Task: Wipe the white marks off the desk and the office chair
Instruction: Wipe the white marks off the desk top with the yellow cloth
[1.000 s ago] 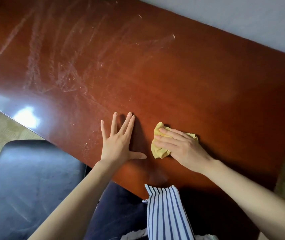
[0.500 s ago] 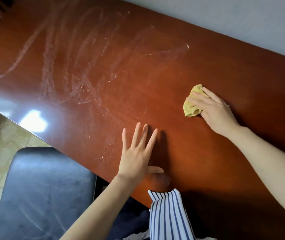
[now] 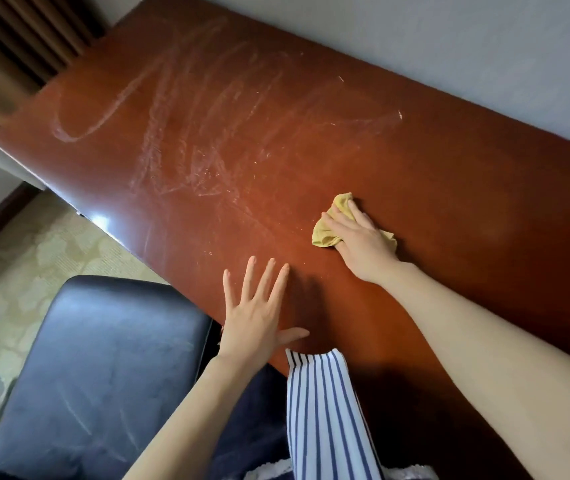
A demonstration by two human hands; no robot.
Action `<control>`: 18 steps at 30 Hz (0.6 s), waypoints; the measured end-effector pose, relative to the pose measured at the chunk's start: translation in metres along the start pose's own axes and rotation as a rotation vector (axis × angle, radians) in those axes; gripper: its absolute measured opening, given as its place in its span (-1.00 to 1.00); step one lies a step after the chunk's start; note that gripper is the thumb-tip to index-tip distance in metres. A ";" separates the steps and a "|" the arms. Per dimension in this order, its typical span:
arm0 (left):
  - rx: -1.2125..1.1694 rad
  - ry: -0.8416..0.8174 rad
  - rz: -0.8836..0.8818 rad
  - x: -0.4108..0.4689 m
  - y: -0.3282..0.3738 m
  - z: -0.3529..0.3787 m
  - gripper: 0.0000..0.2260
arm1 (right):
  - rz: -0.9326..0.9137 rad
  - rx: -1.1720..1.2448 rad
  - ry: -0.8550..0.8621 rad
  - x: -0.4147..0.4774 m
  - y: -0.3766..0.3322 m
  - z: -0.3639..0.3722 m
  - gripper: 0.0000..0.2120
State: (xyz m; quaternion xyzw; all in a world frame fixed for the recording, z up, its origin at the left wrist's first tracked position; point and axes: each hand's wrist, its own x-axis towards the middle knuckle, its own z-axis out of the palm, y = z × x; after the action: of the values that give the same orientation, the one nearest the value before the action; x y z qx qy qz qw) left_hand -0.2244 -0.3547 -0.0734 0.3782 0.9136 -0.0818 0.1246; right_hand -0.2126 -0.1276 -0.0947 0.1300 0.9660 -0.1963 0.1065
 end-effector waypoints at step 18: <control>-0.243 -0.029 -0.377 -0.085 -0.014 0.043 -0.04 | -0.401 0.002 0.084 -0.186 -0.027 0.076 -0.42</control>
State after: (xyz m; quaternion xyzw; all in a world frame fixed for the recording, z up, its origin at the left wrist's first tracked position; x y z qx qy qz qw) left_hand -0.1686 -0.4322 -0.0893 0.1816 0.9695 0.0014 0.1648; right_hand -0.0331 -0.2222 -0.1060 -0.0566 0.9760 -0.2089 0.0248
